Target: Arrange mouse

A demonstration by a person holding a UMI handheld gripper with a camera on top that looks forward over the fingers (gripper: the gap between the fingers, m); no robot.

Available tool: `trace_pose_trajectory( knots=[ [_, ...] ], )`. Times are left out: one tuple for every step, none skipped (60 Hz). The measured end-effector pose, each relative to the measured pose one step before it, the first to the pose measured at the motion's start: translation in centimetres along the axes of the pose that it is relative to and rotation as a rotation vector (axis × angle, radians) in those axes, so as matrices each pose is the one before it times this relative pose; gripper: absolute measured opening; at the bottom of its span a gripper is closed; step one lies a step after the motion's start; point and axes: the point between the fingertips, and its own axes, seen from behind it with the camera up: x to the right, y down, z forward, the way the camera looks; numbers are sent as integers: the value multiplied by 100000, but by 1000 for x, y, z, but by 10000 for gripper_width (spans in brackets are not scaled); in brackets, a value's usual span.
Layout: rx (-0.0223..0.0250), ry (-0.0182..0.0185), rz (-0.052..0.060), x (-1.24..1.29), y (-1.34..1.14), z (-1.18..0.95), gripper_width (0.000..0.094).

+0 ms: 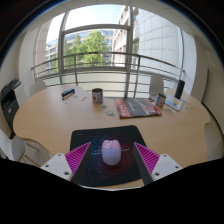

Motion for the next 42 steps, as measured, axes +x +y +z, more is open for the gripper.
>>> trace_pose_trajectory(
  knots=[
    [345, 124, 222, -45, -200, -824, 842],
    [375, 68, 270, -61, -182, -818, 842],
    [530, 59, 192, -63, -217, -880, 841],
    [609, 92, 135, -26, -219, -809, 841],
    [576, 148, 38, -14, -219, -807, 841],
    [437, 173, -19, -1, -152, -794, 844],
    [420, 170, -66, -23, -123, -819, 844],
    [426, 288, 1, -102, -89, -1005, 845],
    [372, 310, 112, 22, -40, -704, 843],
    [258, 326, 155, 21, -41, -735, 842],
    [75, 177, 135, -21, 55, -738, 843],
    [20, 91, 118, -65, 103, -724, 841],
    [78, 113, 131, -9, 108, -746, 842],
    [147, 168, 216, -24, 104, -711, 841],
    [53, 180, 260, -58, 150, -694, 839],
    [106, 29, 108, -66, 290, -1060, 840],
    [40, -97, -97, -40, 155, -706, 844],
    [270, -134, -29, -98, 129, -616, 844],
    [422, -70, -36, -86, 130, -598, 842],
    [354, 90, -42, -64, 159, -626, 843],
    [206, 164, -61, -38, 224, -626, 842],
    [49, 116, -138, -25, 267, -607, 842],
    [116, 174, -118, -96, 469, -758, 842],
    [-79, 58, -140, -29, 301, -590, 843],
    [-120, -137, -1, -41, 302, -579, 845],
    [-140, -401, 244, -113, 333, -616, 846],
    [-153, -344, 360, -112, 279, -512, 846],
    [-204, -184, 281, -65, 343, -510, 846],
    [-173, 15, -11, -44, 330, -462, 846],
    [-154, 231, -390, 35, 341, -492, 844],
    [-108, 296, -669, 34, 275, -500, 845],
    [-66, 223, -537, 20, 267, -484, 844],
    [25, 159, -243, 12, 233, -453, 846],
    [196, 60, -29, -110, 443, -72, 845],
    [36, -68, 315, -50, 148, -391, 843],
    [-44, -34, 236, -43, 149, -363, 841],
    [-38, 97, 158, 1, 153, -295, 841],
    [-5, 191, 89, 2, 169, -285, 843],
    [-76, 169, 69, -6, 174, -292, 842],
    [-136, 78, 68, 5, 175, -303, 842],
    [-185, -57, 134, -17, 190, -290, 841],
    [-167, -56, 102, -22, 146, -266, 842]
  ],
)
